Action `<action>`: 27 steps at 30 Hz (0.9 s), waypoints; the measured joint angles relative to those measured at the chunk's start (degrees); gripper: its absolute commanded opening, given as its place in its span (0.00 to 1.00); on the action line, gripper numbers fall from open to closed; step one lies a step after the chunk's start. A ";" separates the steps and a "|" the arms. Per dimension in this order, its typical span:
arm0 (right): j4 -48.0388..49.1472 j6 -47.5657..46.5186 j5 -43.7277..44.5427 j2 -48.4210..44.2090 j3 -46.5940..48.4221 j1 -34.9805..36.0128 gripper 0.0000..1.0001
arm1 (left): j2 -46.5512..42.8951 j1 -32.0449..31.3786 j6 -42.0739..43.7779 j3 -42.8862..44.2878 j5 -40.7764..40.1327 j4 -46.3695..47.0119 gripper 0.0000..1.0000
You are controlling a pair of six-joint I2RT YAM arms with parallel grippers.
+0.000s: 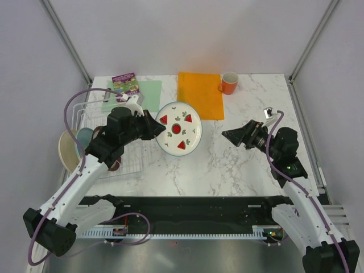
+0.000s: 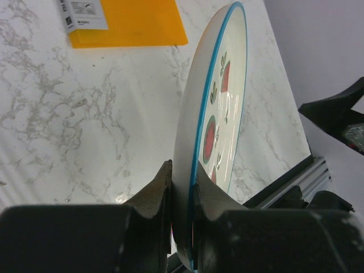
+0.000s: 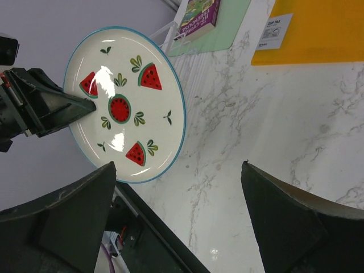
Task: Unload the plates from the dish rack
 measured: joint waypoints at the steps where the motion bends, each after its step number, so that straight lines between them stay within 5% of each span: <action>1: 0.76 0.48 -0.42 0.26 -0.46 0.02 0.98 | -0.09 -0.17 -0.63 -0.66 0.70 1.27 0.02; 16: 15.63 7.21 -2.80 8.87 -4.96 6.19 0.93 | -0.15 -6.23 -7.37 -7.82 6.67 14.36 0.02; 18: 17.14 7.56 -2.78 10.21 -5.16 7.41 0.83 | -0.07 -7.10 -7.74 -7.89 6.84 15.61 0.02; 21: 19.26 7.74 -2.78 11.98 -5.60 8.79 0.45 | 0.28 -8.24 -8.15 -7.89 7.41 17.77 0.02; 22: 20.15 8.00 -2.78 12.50 -5.86 9.14 0.17 | 0.46 -8.48 -8.22 -7.89 7.76 18.34 0.02; 25: 23.69 9.86 -4.72 13.00 -6.75 9.18 0.00 | 0.57 -8.17 -8.72 -8.74 7.80 18.91 0.02; 27: 26.14 11.10 -6.03 13.00 -7.39 8.83 0.00 | 0.26 -7.43 -9.68 -9.35 8.39 20.00 0.11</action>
